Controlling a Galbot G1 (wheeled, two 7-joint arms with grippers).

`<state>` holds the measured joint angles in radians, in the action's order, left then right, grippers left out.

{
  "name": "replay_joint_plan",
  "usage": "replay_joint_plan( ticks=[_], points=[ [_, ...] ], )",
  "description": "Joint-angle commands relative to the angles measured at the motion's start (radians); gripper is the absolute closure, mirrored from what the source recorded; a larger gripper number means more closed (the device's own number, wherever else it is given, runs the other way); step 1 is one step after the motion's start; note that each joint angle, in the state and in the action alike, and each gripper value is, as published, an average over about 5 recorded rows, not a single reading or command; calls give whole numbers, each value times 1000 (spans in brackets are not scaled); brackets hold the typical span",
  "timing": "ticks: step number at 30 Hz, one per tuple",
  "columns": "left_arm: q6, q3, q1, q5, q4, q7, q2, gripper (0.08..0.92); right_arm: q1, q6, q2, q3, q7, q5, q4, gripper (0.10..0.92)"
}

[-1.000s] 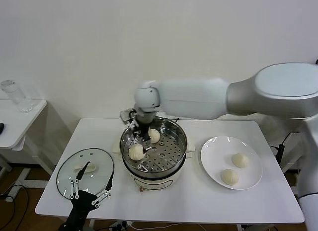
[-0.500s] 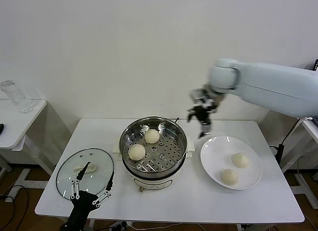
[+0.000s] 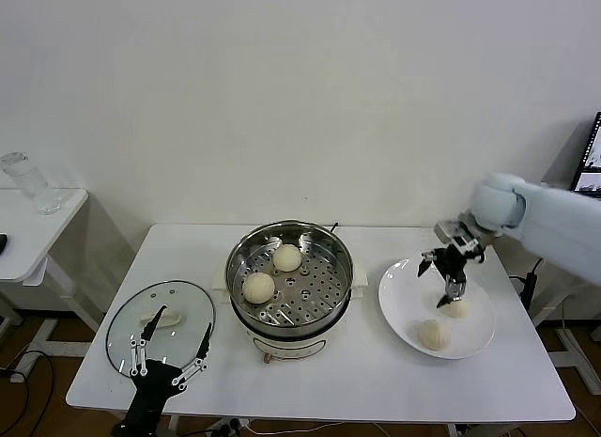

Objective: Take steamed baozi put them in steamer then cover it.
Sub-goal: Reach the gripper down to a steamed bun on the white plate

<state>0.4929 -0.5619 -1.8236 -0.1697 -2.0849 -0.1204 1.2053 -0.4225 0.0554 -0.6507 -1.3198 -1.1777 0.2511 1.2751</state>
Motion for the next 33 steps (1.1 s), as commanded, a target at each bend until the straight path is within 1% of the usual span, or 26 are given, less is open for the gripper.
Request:
replay_joint_plan(
  ticks=[1,24,33],
  points=[
    [-2,-5,-3,-1,6,-1,0,177,203,-36,11,104,1,-63,-70,203],
    [0,-11,-4,-2,12,0,2,177,247,-43,-40,116,7,-97,-111,206],
    [1,-13,-1,-1,13,0,5,177,235,-44,-46,112,17,-99,-100,284]
  ],
)
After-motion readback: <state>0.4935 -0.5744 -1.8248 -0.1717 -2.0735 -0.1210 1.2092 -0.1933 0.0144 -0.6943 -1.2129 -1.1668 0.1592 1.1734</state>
